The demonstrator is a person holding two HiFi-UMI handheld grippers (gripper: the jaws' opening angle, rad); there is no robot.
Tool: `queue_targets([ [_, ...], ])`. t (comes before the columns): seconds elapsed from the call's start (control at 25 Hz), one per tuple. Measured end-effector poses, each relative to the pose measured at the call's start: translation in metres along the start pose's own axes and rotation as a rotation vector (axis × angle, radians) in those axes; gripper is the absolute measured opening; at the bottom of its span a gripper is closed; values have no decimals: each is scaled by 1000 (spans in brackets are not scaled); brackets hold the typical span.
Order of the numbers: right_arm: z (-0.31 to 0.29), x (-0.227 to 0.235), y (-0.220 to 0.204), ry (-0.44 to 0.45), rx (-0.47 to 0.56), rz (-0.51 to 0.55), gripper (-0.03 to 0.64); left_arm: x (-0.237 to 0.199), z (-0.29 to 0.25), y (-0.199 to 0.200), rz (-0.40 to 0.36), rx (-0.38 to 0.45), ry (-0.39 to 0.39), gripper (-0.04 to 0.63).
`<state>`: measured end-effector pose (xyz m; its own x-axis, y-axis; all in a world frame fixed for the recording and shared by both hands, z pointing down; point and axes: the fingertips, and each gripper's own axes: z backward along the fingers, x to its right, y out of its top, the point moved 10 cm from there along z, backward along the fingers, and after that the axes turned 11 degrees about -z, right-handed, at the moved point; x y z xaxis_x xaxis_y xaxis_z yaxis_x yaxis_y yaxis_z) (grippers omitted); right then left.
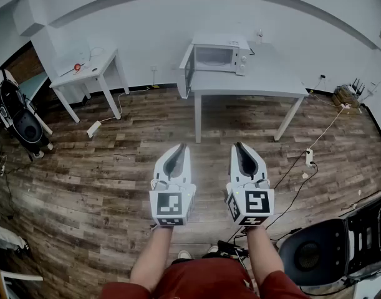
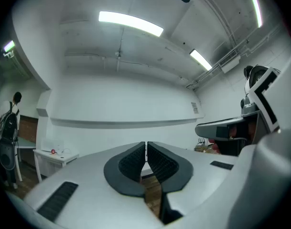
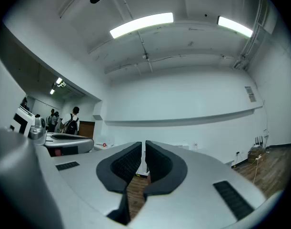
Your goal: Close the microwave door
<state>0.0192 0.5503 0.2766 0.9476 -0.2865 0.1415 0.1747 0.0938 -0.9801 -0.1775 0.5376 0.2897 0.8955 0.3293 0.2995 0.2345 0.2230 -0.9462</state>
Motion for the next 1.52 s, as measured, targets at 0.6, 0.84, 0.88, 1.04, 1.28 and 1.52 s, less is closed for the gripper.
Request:
queue_targets([
  [0.6,-13,48,0,5,11,-24,46,32,-35,6,-14,1,21,37],
  [0.84,-17,72,-1,26,5,-37,46,50,-50,8,9,1,54,37],
  [0.88,-19,76,-2,29,3,-38,46,53,-53,9,12,5,60,37],
  [1.04,-27,86,-8,30,-7,-35,46,56,-64,4,-14,-26,58,37],
  [1.28,-57,94,-25,35,-39,-32,46,43,-90,-14,12,-27,64,37],
  [1.52,-104,86,-40,38,-64,-8,46,13,-125,-38,20,-42,40,37],
])
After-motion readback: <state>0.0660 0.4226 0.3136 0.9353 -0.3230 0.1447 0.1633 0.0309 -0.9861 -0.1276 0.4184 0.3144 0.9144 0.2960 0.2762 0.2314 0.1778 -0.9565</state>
